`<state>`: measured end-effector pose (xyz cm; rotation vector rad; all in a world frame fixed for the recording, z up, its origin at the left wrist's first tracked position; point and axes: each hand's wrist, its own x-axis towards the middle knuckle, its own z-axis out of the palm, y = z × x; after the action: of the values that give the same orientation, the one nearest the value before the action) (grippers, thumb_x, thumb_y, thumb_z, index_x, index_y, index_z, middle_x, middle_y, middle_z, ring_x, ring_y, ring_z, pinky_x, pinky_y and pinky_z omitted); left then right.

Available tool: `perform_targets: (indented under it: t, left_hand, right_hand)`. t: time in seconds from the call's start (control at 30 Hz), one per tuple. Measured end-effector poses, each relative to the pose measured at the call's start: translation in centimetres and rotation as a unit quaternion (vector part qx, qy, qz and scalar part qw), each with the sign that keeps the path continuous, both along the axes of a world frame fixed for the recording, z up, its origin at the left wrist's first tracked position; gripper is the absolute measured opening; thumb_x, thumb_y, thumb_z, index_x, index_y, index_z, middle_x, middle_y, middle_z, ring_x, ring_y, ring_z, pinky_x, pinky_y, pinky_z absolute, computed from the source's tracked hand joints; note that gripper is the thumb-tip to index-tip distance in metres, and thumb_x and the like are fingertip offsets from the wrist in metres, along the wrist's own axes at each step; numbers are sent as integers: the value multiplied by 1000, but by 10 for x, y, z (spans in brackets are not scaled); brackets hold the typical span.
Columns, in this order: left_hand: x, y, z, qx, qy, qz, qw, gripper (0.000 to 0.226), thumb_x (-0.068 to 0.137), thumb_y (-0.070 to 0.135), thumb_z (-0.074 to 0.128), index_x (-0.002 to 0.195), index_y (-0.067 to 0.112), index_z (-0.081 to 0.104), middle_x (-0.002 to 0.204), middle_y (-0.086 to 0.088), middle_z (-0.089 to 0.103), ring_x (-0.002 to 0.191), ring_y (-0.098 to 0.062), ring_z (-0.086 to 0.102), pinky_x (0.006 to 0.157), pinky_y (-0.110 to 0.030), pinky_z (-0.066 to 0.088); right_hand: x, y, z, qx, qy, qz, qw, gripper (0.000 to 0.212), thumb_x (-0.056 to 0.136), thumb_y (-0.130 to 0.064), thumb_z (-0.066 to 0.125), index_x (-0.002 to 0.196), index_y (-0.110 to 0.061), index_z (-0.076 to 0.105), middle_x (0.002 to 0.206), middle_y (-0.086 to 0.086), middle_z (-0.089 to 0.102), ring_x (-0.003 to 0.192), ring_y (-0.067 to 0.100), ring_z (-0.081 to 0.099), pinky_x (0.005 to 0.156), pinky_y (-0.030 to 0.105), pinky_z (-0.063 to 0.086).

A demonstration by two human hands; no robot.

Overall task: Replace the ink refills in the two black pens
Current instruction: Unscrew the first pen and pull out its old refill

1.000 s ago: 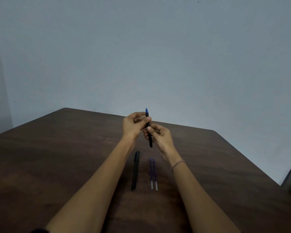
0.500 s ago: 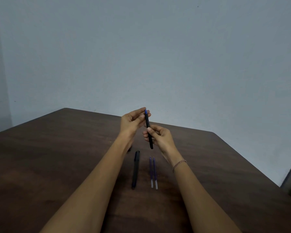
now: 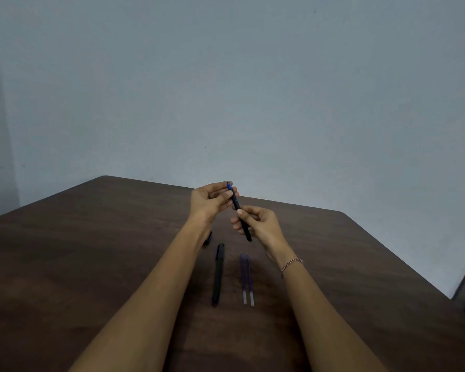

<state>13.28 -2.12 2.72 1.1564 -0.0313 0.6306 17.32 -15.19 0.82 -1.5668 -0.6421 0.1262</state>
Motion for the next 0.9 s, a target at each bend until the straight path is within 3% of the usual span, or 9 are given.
perform_targets:
  t: [0.2, 0.33, 0.53, 0.7, 0.8, 0.9]
  left_hand:
    - [2, 0, -1, -13, -8, 24, 1000, 21, 81, -8, 63, 102, -3, 63, 88, -13, 69, 71, -12, 70, 69, -21, 57]
    - [2, -1, -4, -17, -4, 41, 999, 23, 77, -6, 69, 99, -3, 64, 88, -15, 68, 81, -21, 69, 70, -23, 58]
    - [3, 0, -3, -15, 5, 52, 999, 21, 72, -2, 75, 90, 2, 65, 85, -11, 67, 82, -21, 67, 66, -21, 57]
    - [5, -2, -3, -30, 5, -28, 999, 16, 88, 11, 62, 98, 0, 65, 91, -12, 68, 90, -22, 67, 78, -28, 57]
    - [5, -3, -3, -4, 2, -66, 998, 21, 94, 4, 48, 110, -1, 61, 104, -15, 68, 99, -24, 67, 83, -29, 56]
    - [1, -3, -3, 27, -10, -67, 997, 23, 94, 0, 46, 112, 0, 61, 103, -15, 69, 95, -22, 69, 78, -26, 56]
  right_hand:
    - [0, -6, 0, -11, -6, 13, 1000, 24, 96, -13, 49, 113, -1, 62, 86, 9, 71, 70, 8, 67, 66, 16, 54]
    - [1, -8, 2, 6, 3, 17, 1000, 18, 91, -8, 57, 107, -3, 63, 83, 8, 71, 68, 8, 68, 67, 16, 54]
    - [0, -8, 1, 27, 4, 30, 999, 14, 83, -3, 67, 93, -12, 66, 78, 7, 72, 69, 7, 70, 64, 15, 53]
    - [1, -9, 4, 60, 5, 24, 998, 17, 82, -1, 68, 96, -10, 68, 75, 4, 73, 69, 8, 71, 66, 15, 54]
    - [2, -9, 4, 64, 14, 18, 998, 19, 82, 0, 67, 100, -5, 67, 73, 1, 73, 67, 7, 70, 63, 15, 54]
    - [1, -8, 4, 56, 17, 16, 998, 21, 82, 0, 67, 102, -6, 66, 74, 1, 72, 66, 6, 70, 61, 15, 54]
